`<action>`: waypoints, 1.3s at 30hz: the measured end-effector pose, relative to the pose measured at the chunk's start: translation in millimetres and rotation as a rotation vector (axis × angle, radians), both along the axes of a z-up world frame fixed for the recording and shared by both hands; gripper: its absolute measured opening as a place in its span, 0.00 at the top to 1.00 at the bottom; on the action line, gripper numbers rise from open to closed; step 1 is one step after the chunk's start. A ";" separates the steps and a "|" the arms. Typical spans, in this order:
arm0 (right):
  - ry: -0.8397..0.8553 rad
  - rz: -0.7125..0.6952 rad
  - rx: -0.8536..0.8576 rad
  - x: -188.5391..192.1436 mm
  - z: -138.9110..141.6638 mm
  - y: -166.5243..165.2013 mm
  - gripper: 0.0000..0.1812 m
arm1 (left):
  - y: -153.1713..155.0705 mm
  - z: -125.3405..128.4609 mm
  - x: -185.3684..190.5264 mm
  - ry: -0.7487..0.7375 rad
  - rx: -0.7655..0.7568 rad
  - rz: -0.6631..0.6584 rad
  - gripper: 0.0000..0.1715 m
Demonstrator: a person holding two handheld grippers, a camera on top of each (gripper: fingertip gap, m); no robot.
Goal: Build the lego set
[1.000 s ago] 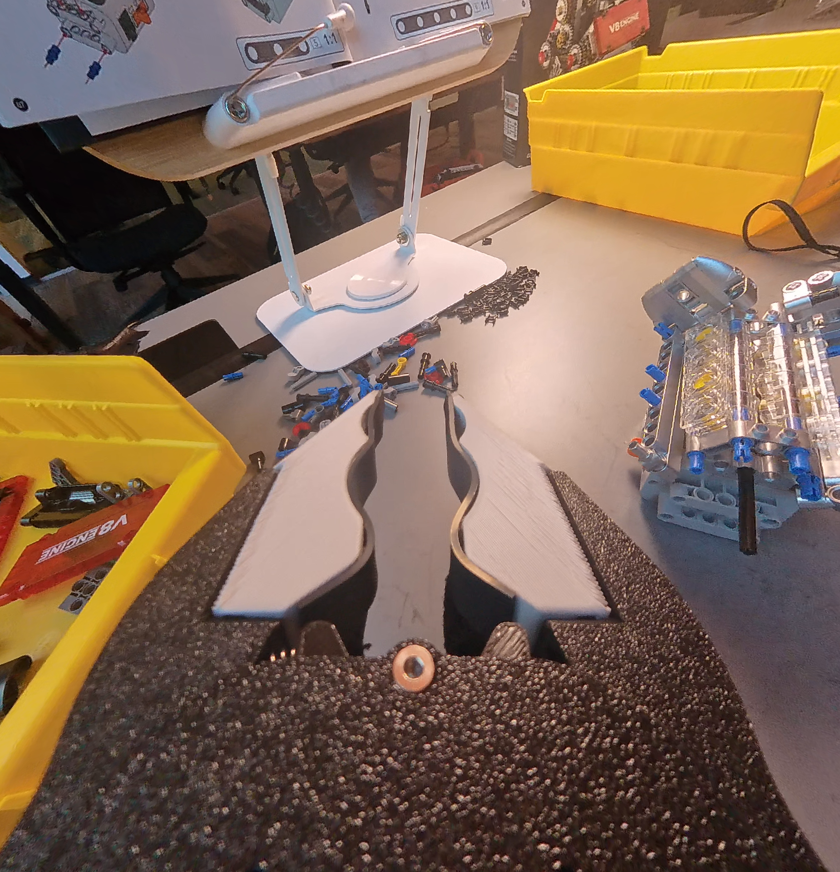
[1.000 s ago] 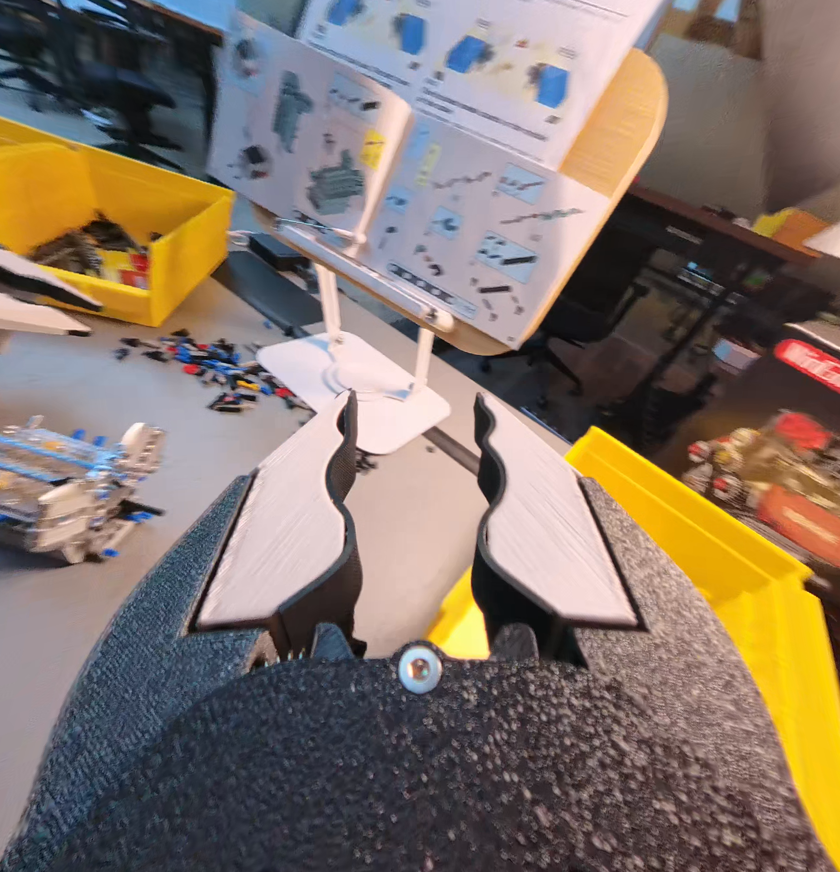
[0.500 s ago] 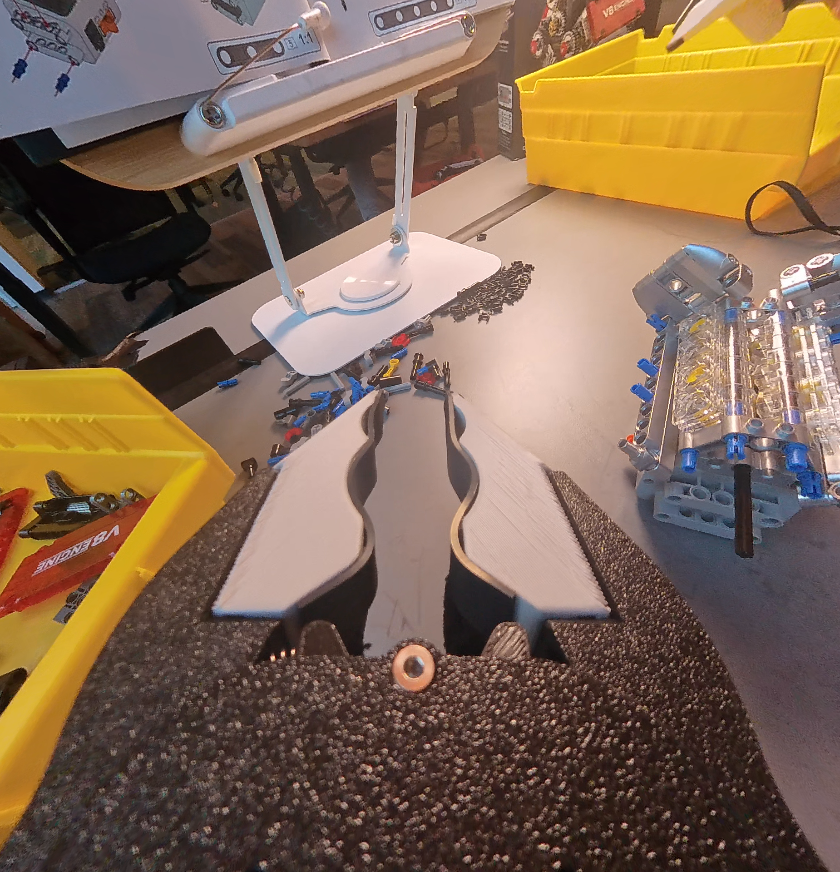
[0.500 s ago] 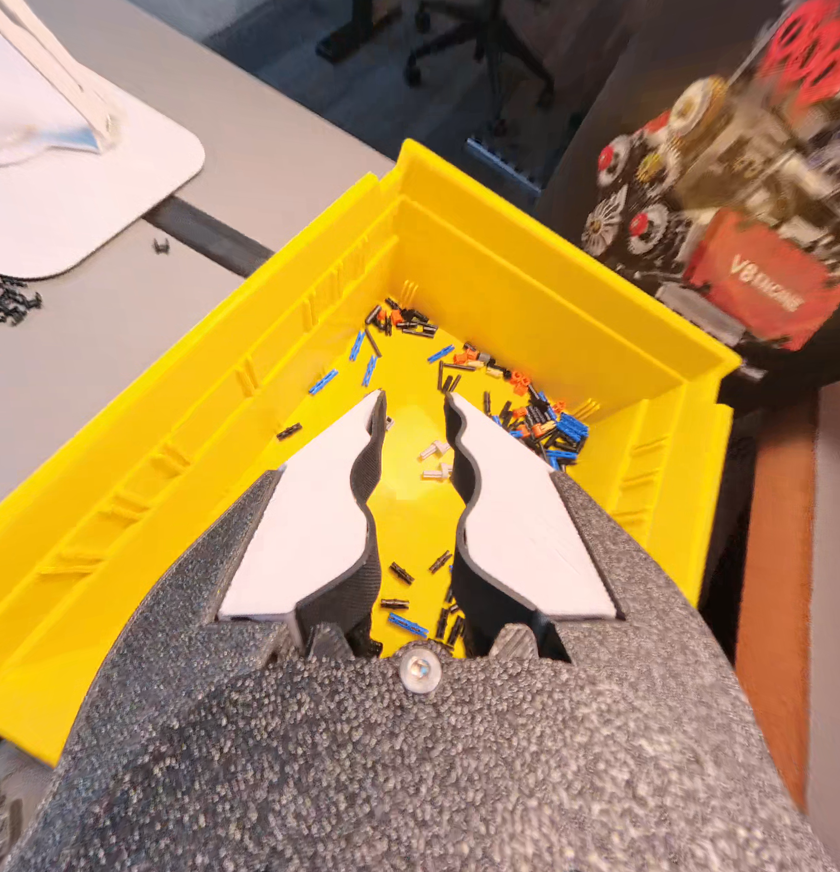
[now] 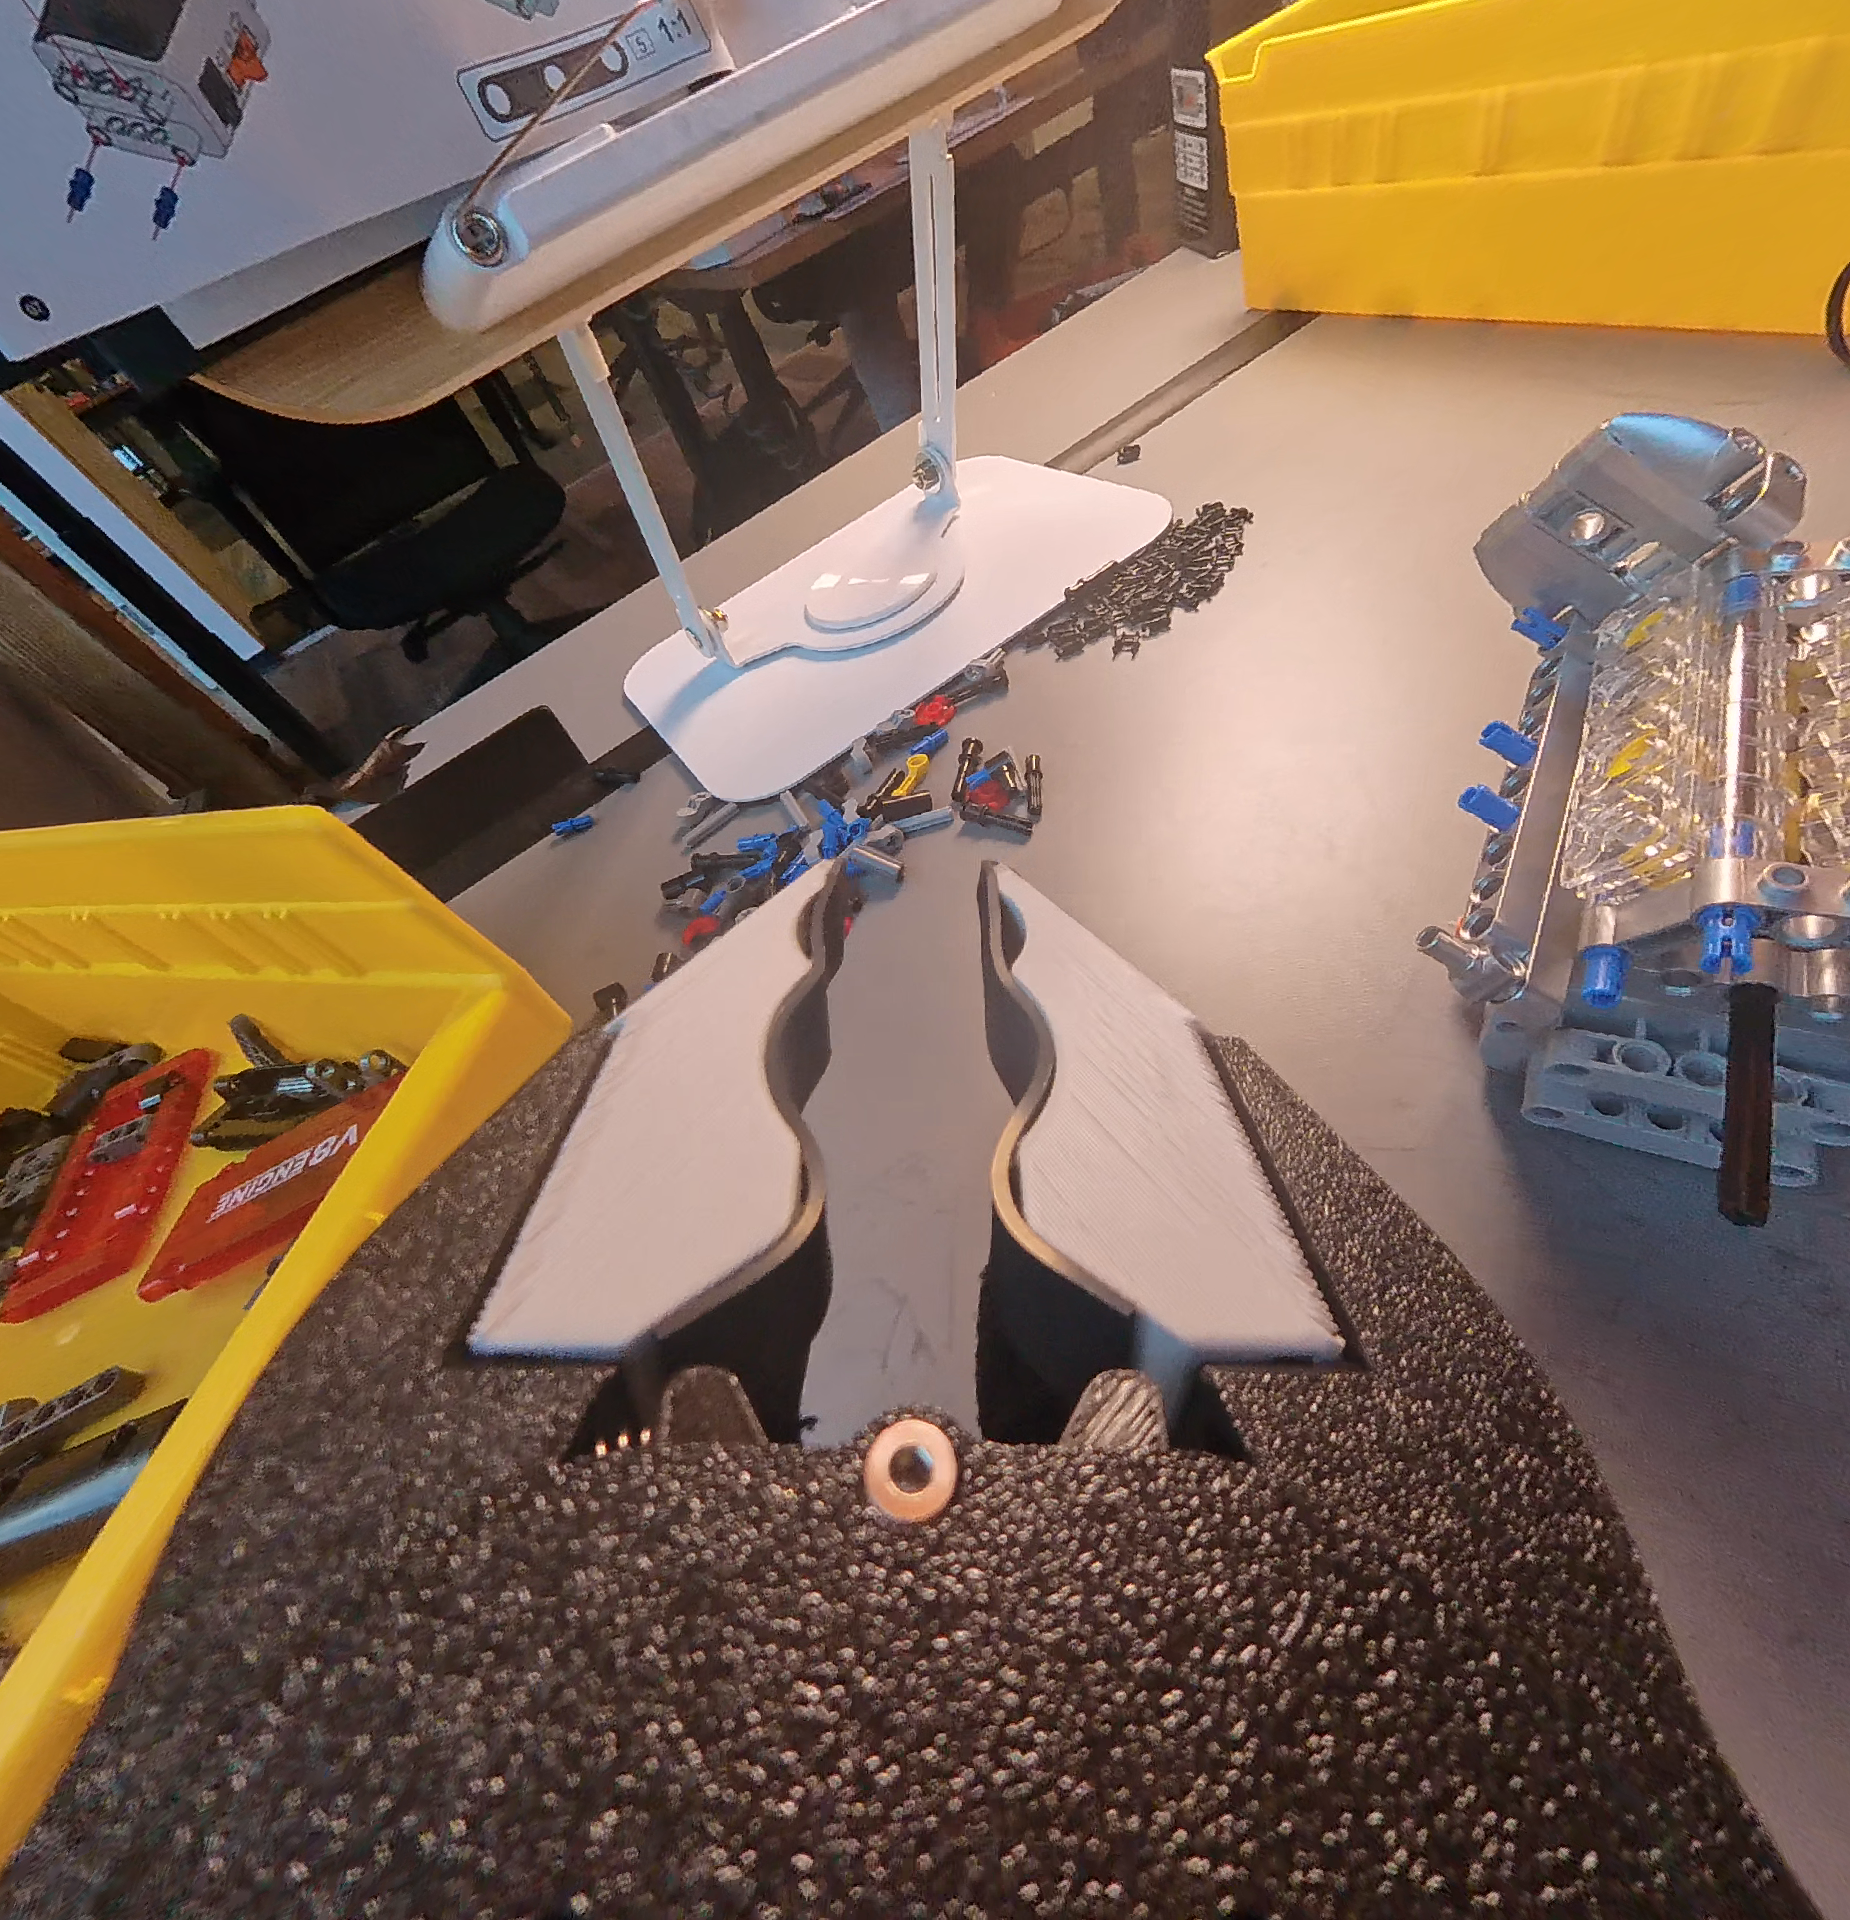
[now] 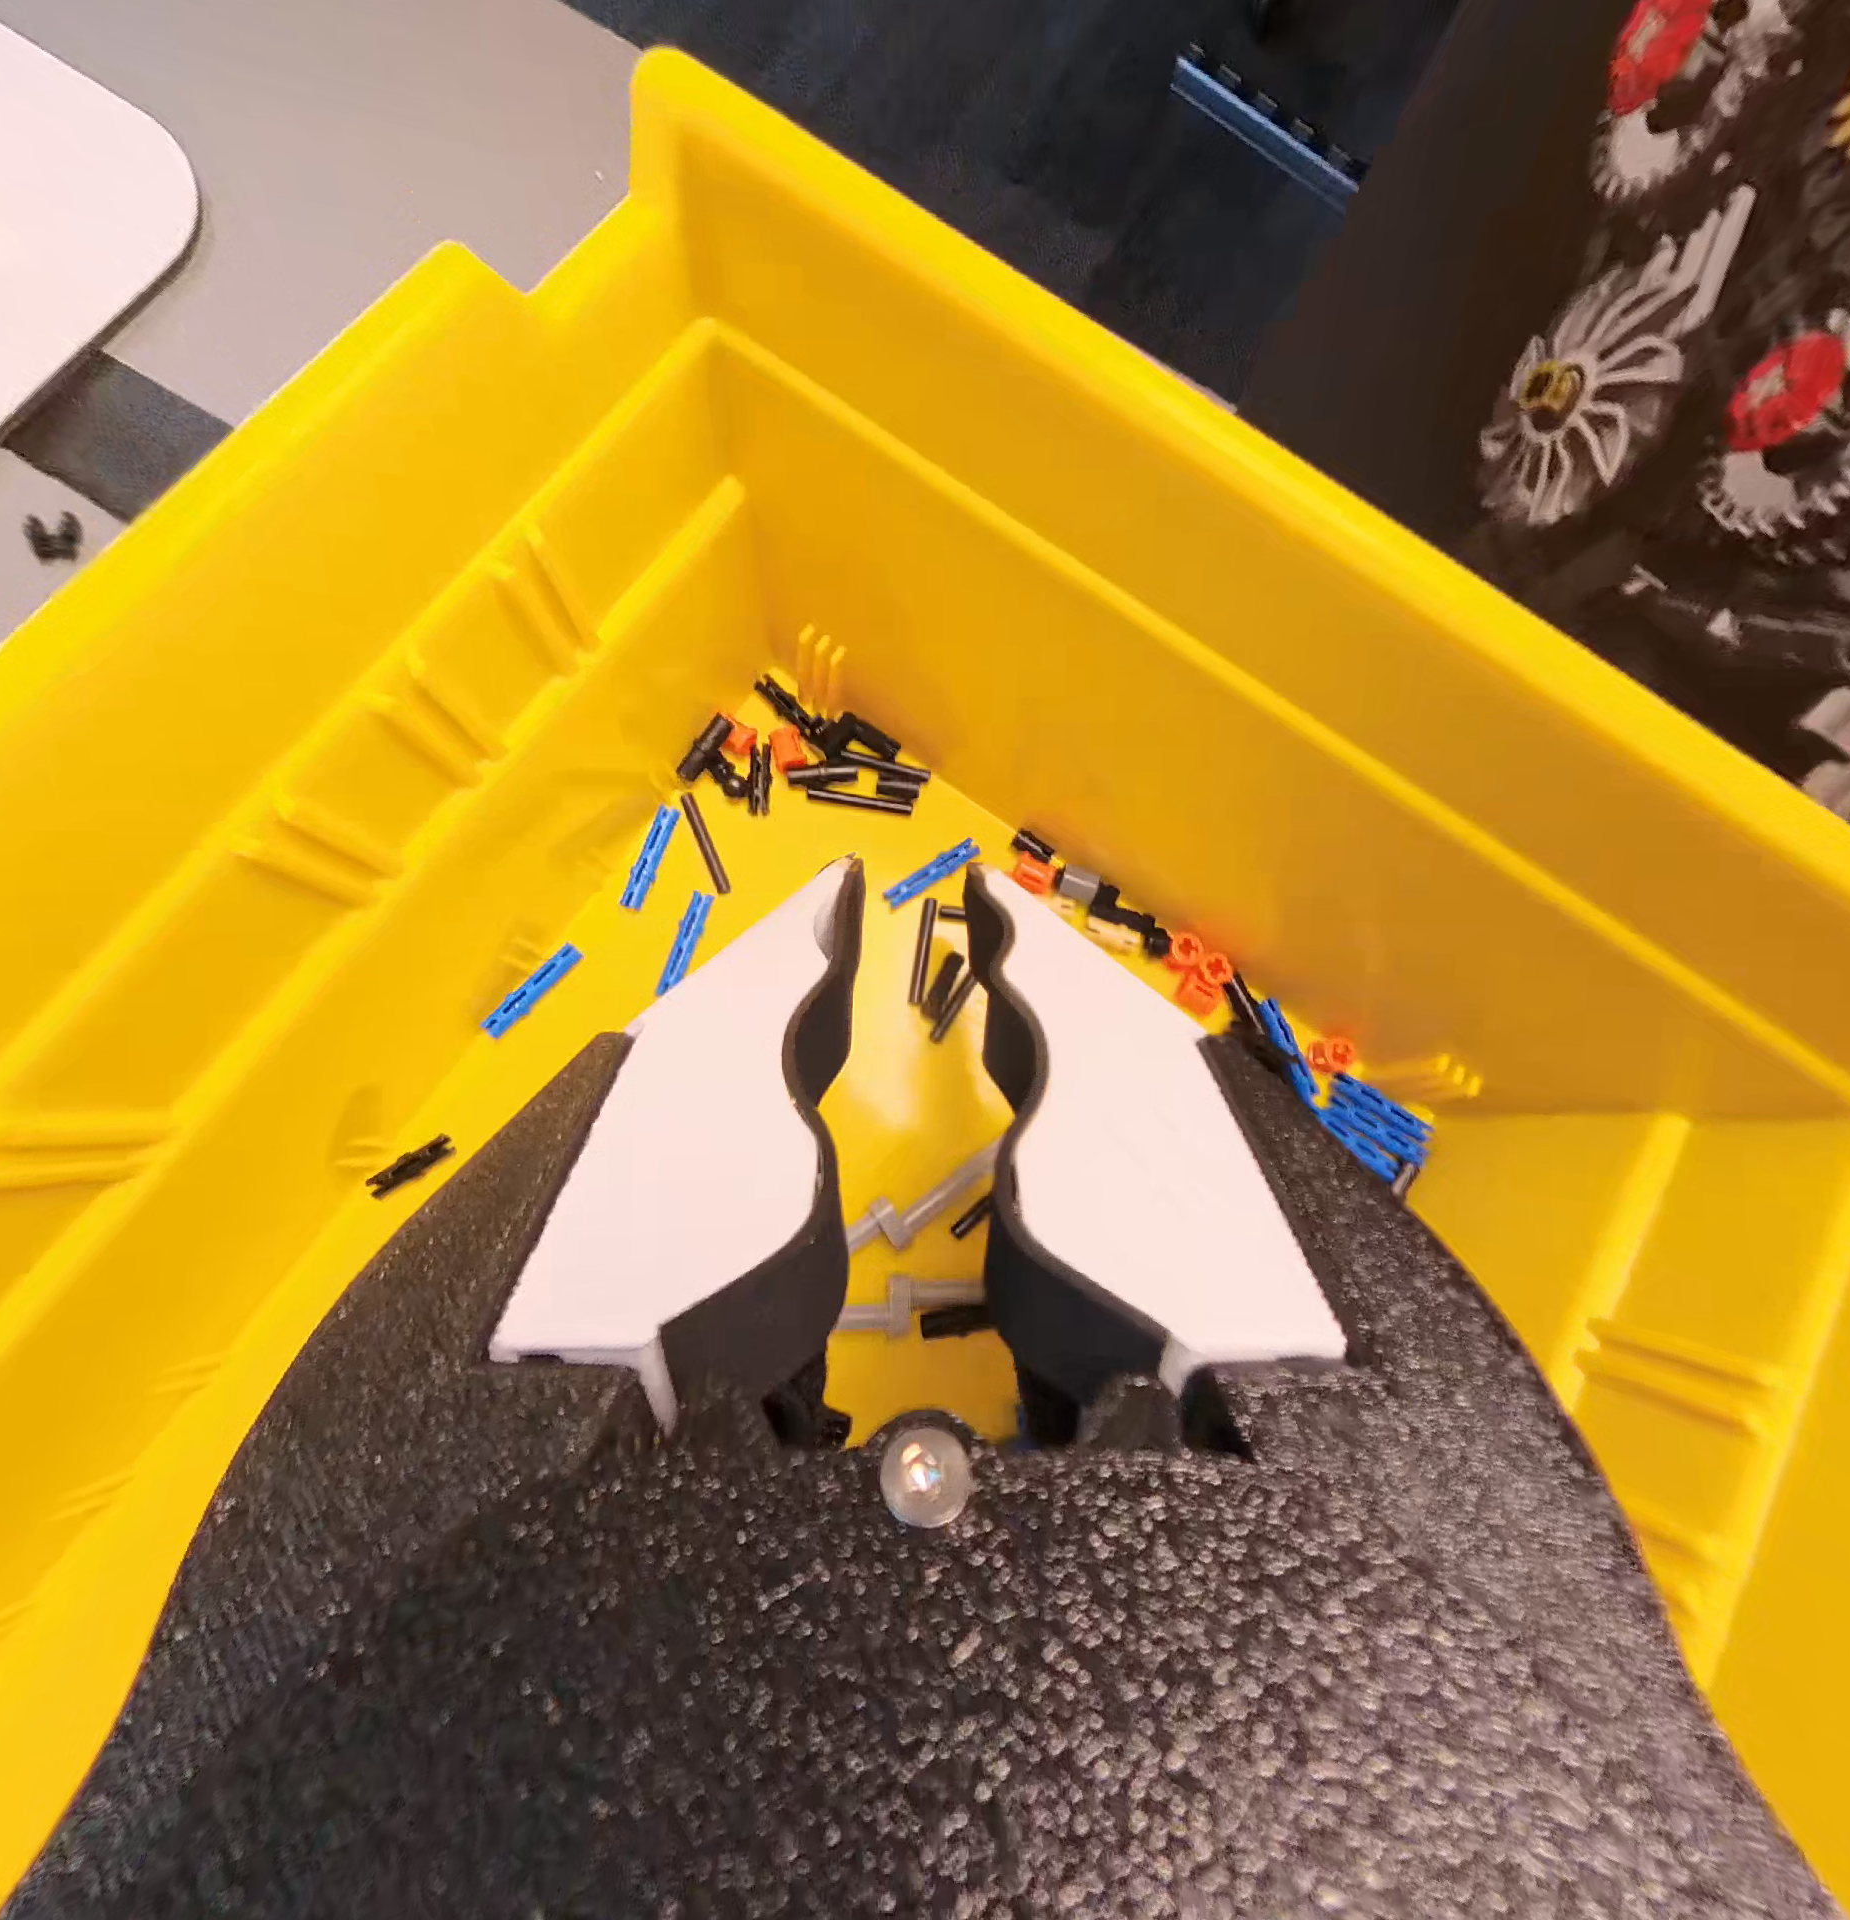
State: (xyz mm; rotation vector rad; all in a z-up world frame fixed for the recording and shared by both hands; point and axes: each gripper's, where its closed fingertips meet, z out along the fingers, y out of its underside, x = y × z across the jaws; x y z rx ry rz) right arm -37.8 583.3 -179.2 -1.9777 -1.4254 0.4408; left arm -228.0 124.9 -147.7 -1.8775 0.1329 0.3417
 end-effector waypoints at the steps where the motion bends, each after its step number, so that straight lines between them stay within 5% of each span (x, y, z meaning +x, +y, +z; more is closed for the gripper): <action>1: 0.001 0.014 0.001 -5.2 0.2 0.5 0.90 | 0.1 -0.1 -0.8 0.000 0.000 0.004 0.86; 16: -0.049 0.093 -0.070 -35.3 -23.3 -5.1 0.92 | 6.2 -12.6 1.9 0.065 -0.068 0.007 0.86; 39: -0.120 0.106 -0.156 -16.5 -27.4 -14.9 0.94 | 7.8 -18.6 5.7 0.105 -0.098 -0.010 0.87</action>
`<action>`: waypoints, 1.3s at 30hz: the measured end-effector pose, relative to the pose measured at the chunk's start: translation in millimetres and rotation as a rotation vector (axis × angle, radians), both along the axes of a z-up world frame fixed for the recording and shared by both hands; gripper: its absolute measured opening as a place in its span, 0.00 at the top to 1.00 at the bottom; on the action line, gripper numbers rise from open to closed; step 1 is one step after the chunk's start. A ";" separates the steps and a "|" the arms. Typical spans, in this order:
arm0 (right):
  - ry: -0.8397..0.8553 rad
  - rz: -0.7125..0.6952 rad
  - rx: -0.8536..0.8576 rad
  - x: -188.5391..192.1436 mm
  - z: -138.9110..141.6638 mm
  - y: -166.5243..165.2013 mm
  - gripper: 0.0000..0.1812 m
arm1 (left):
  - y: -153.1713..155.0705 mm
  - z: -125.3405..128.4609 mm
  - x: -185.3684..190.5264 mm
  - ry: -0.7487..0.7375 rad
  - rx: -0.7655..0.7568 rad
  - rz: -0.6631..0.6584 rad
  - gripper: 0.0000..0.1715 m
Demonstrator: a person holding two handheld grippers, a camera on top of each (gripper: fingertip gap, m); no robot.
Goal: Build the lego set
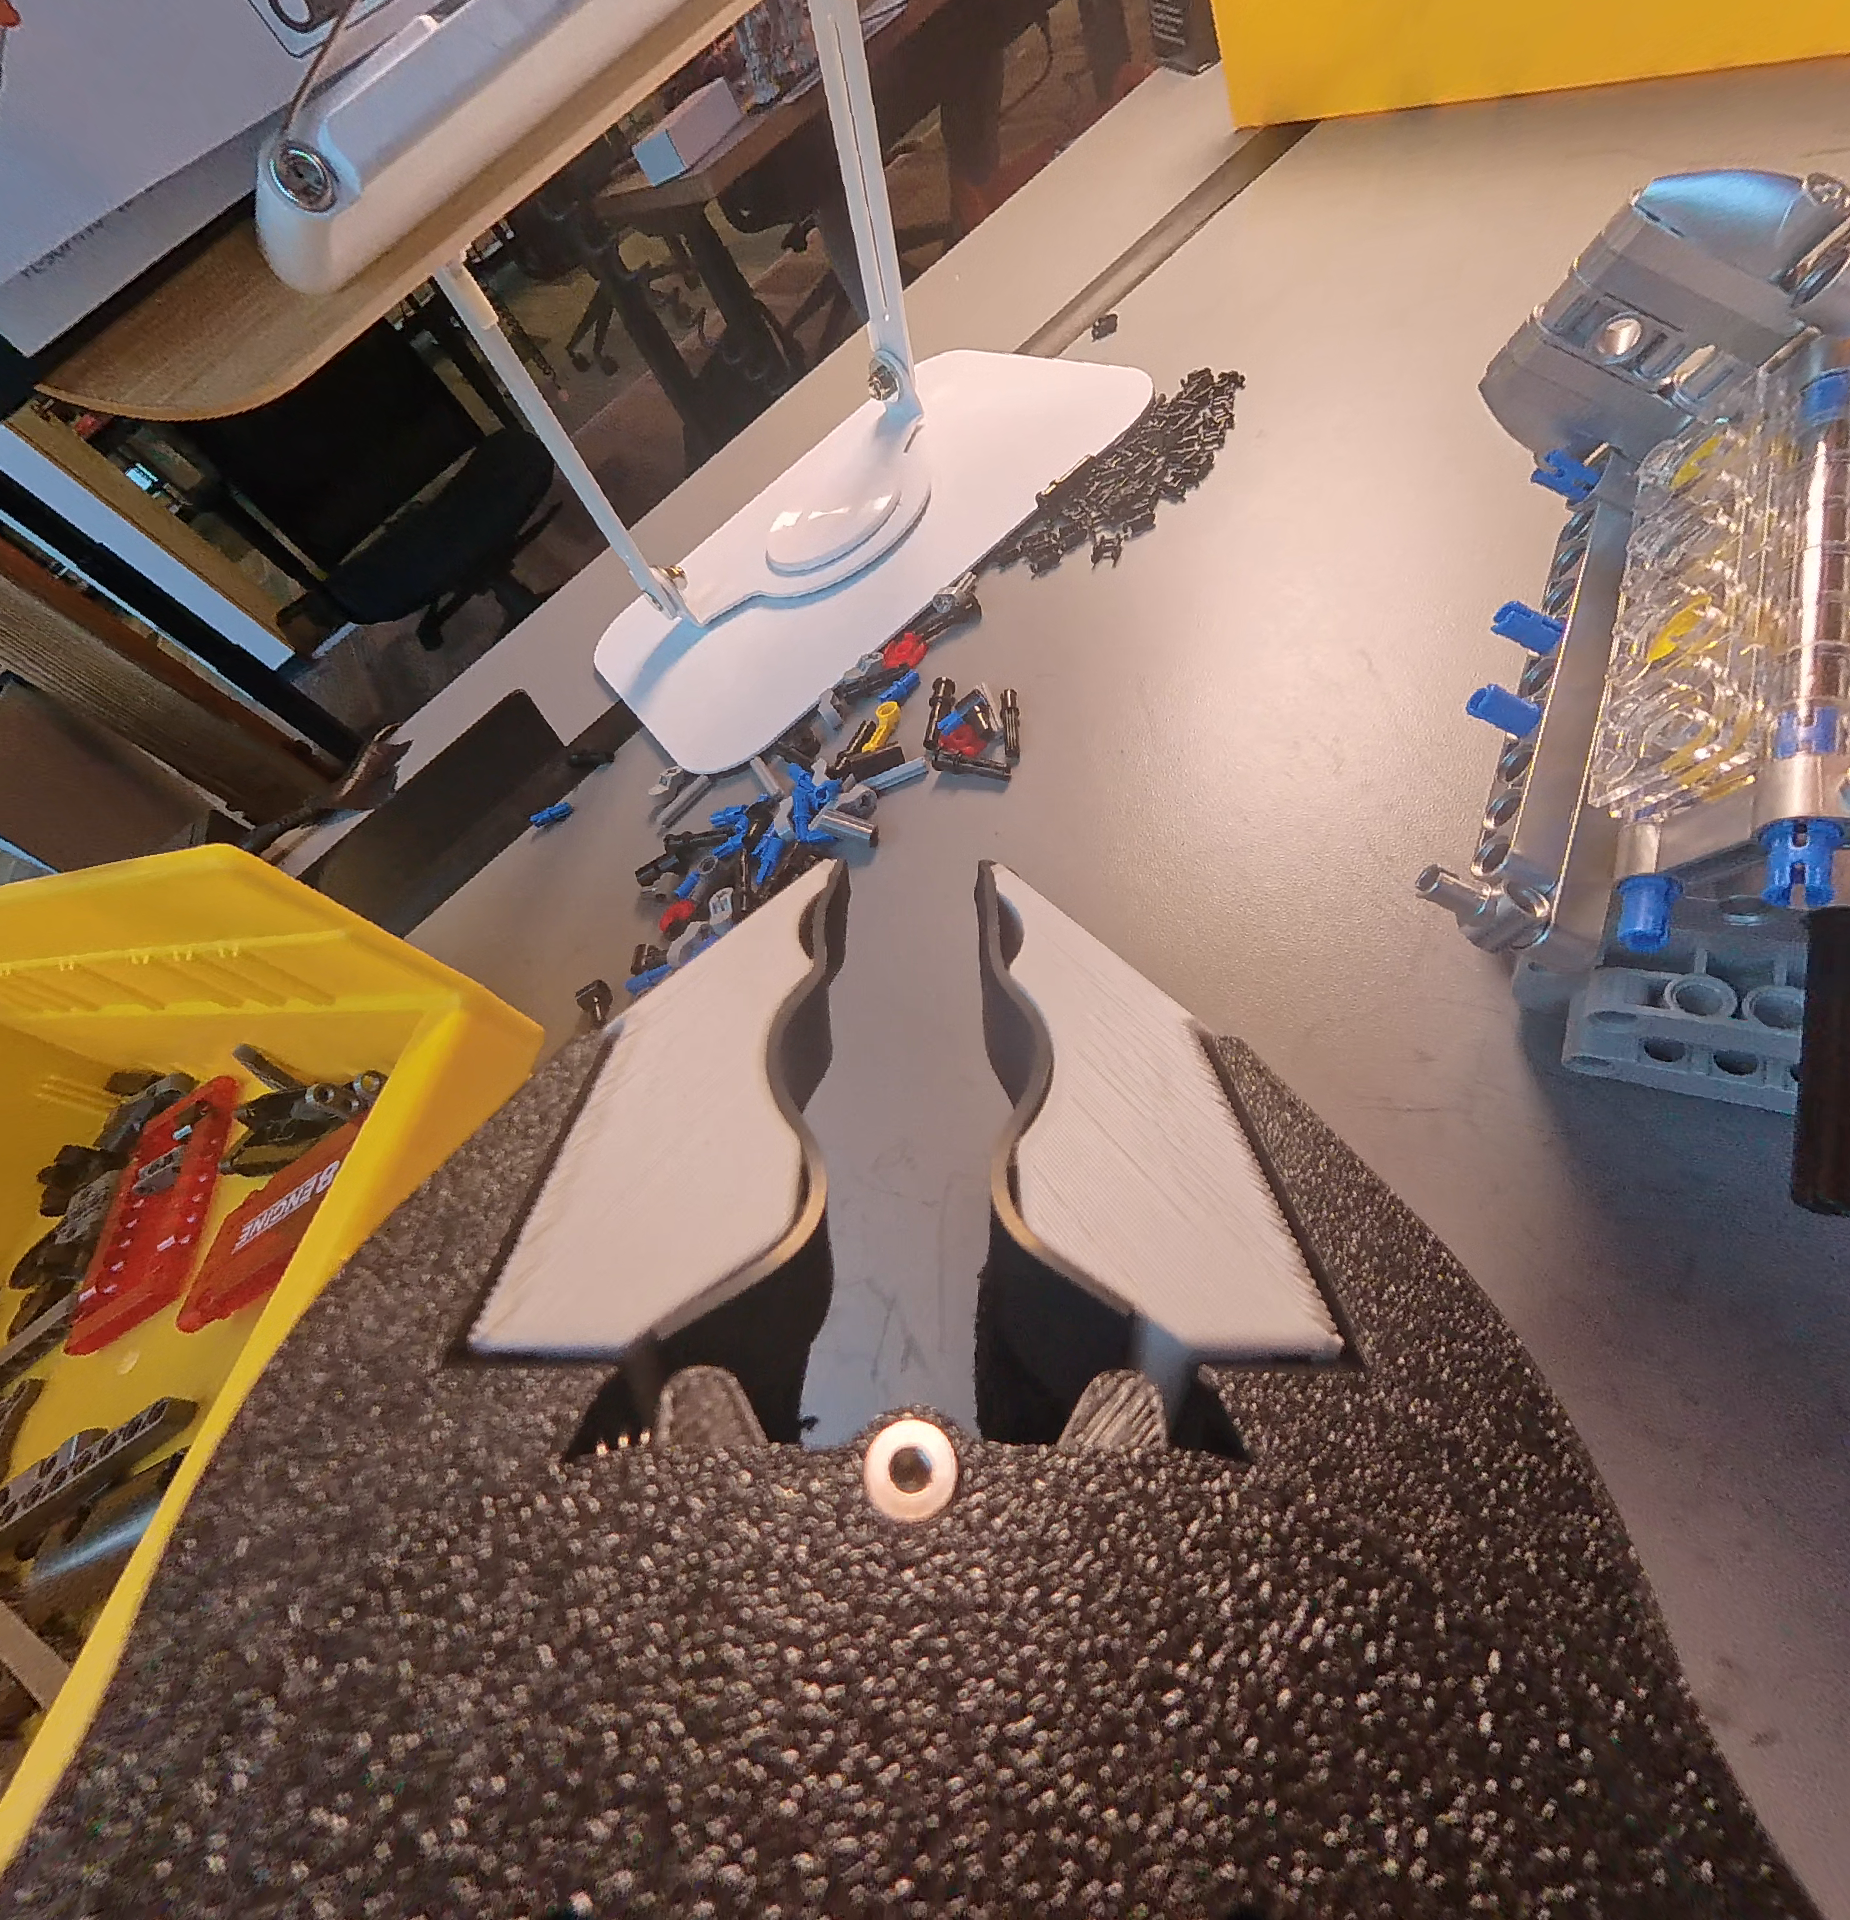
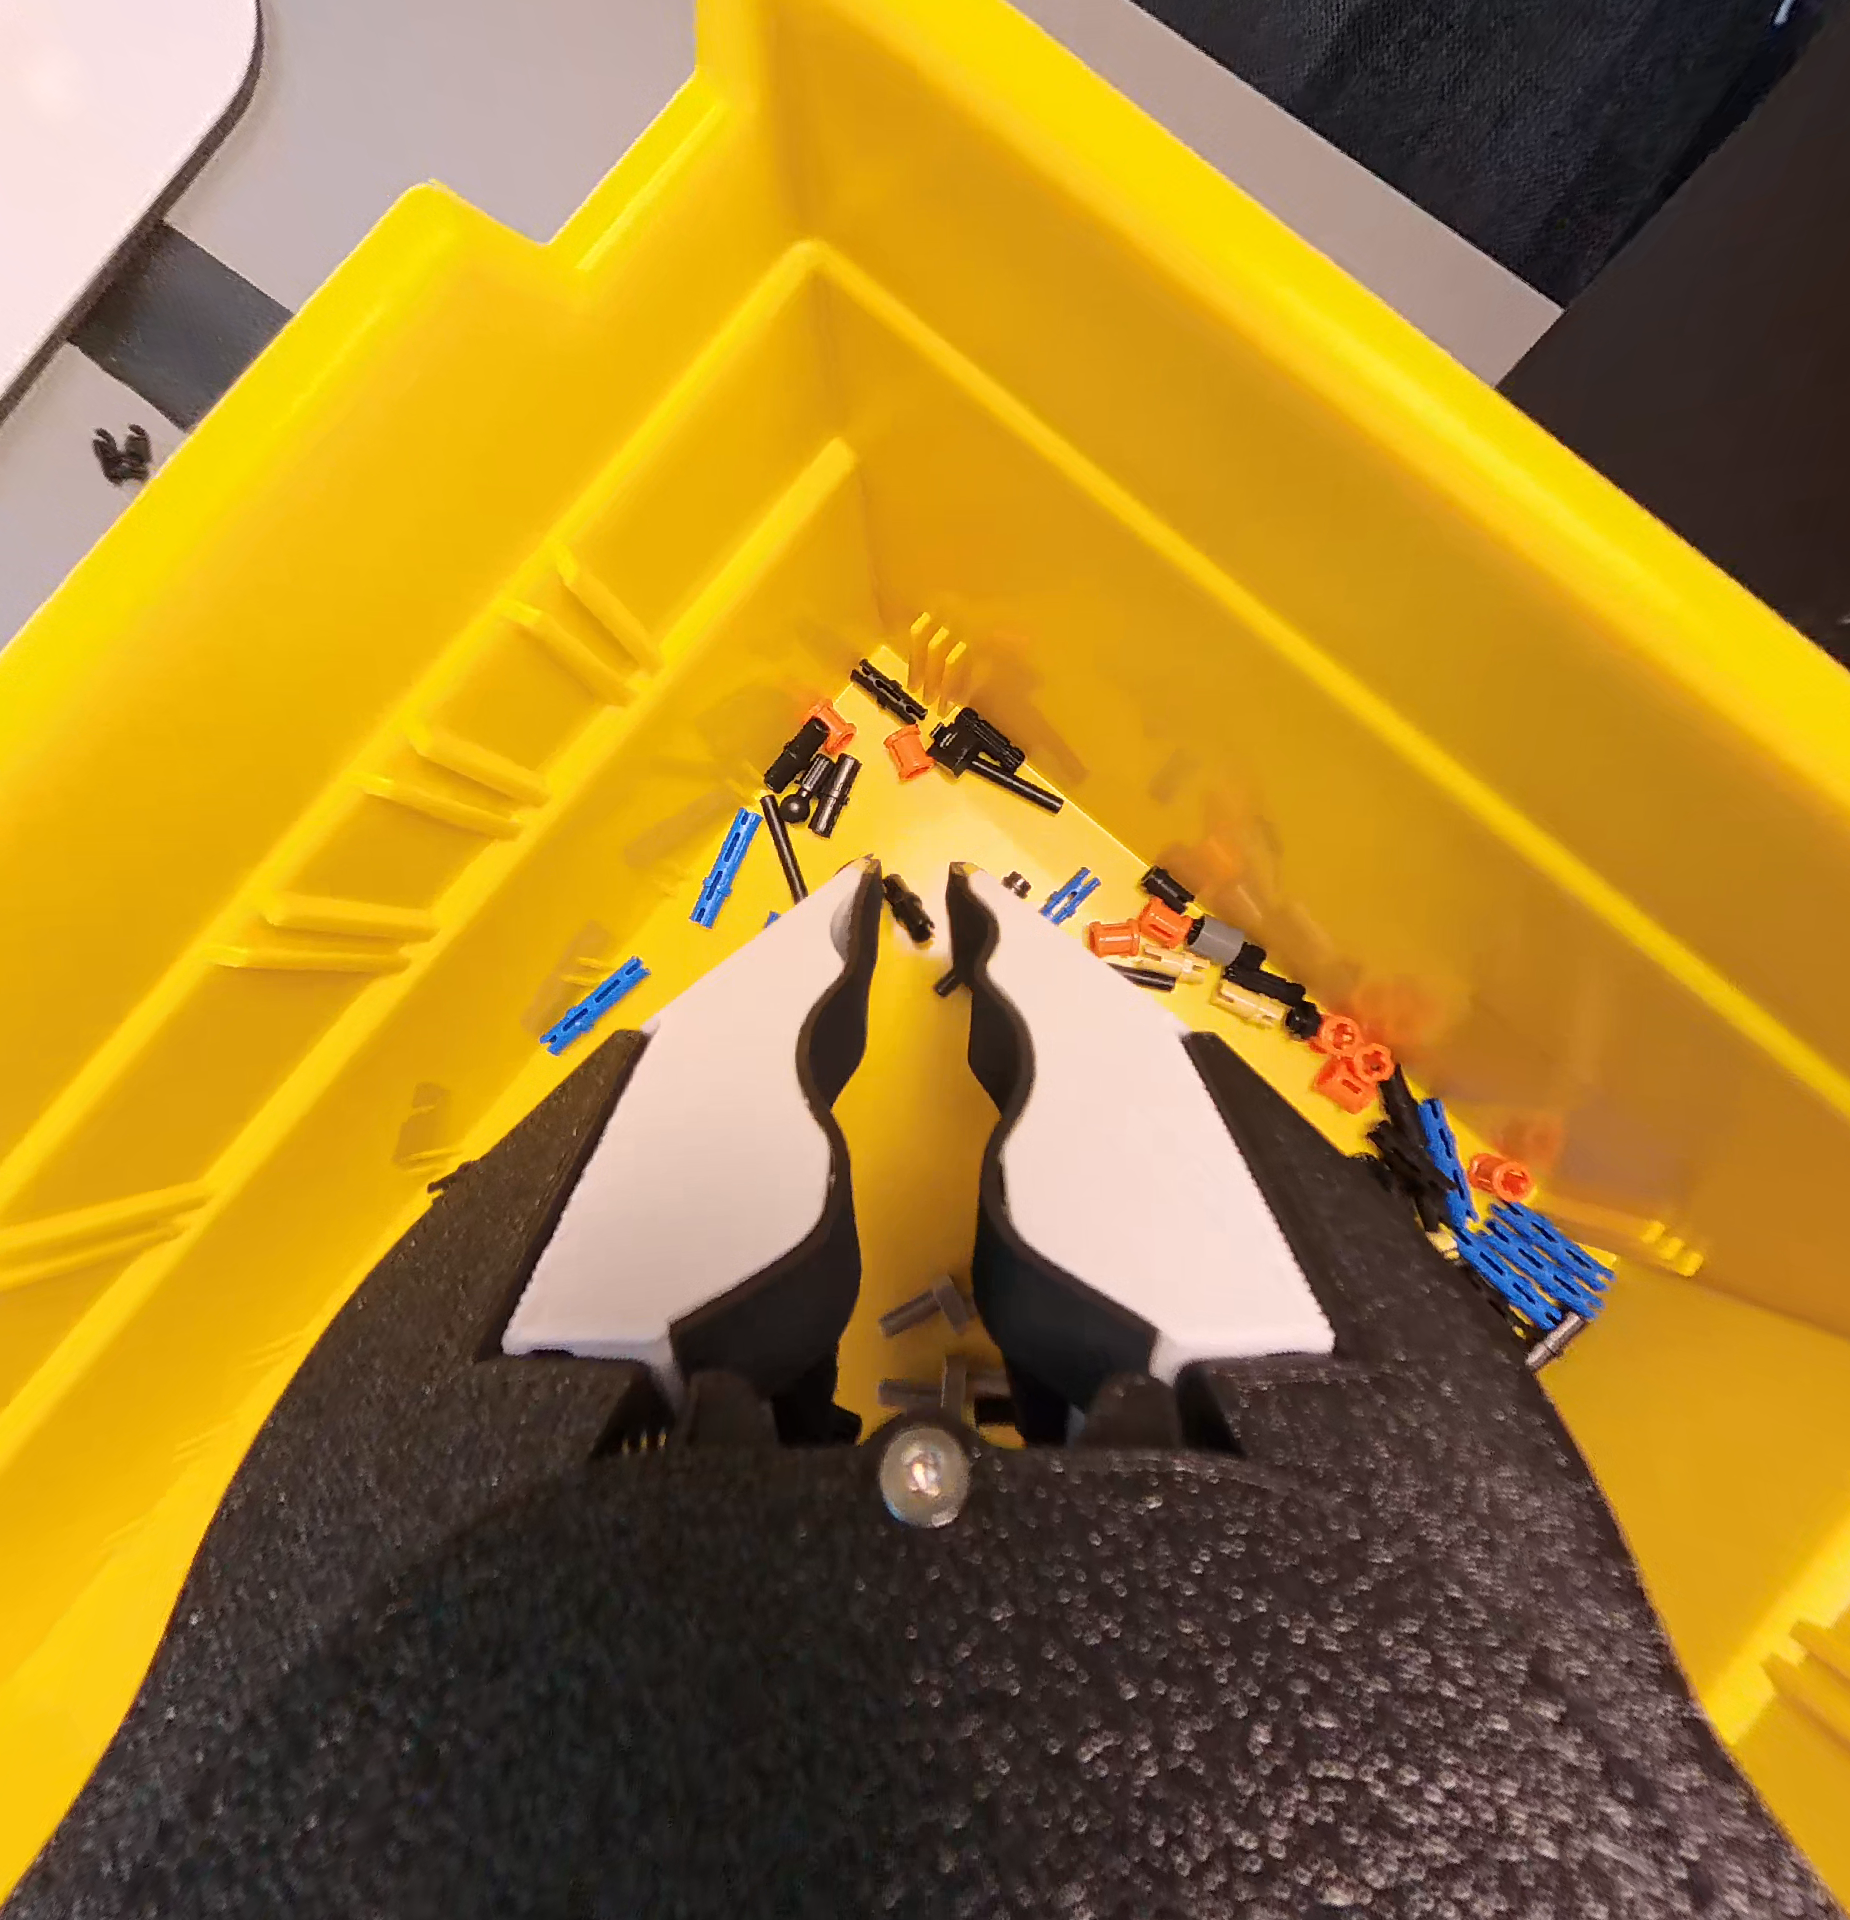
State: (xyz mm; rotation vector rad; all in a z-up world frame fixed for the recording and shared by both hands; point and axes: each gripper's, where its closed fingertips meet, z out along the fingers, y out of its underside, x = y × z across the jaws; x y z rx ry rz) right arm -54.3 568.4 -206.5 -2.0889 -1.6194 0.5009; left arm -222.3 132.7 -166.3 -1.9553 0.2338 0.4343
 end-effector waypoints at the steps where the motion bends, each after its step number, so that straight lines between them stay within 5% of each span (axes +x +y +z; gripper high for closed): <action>1: -0.008 0.001 0.005 1.0 -0.1 0.2 0.95 | 0.1 -0.1 0.0 0.003 -0.001 -0.001 0.87; 18: -0.048 0.055 0.106 15.2 -0.4 -6.2 0.98 | 1.7 -4.1 0.3 0.038 -0.021 -0.004 0.87; 21: 0.045 0.070 0.156 13.5 22.3 -12.0 0.98 | 0.7 -0.2 -1.0 0.013 0.000 -0.002 0.87; 26: 0.400 0.173 0.178 9.9 132.7 -91.7 0.98 | -2.6 12.0 -7.9 -0.082 0.068 0.009 0.87; 30: 0.492 0.379 0.141 24.1 166.6 -202.3 0.98 | -8.3 24.5 -5.7 -0.184 0.136 -0.014 0.86; 36: 0.319 0.439 0.042 40.2 85.1 -298.9 0.98 | -28.1 35.3 3.6 -0.298 0.202 -0.060 0.85; 39: 0.166 0.384 0.110 52.2 31.8 -306.7 0.98 | -34.2 39.8 6.4 -0.338 0.220 -0.077 0.84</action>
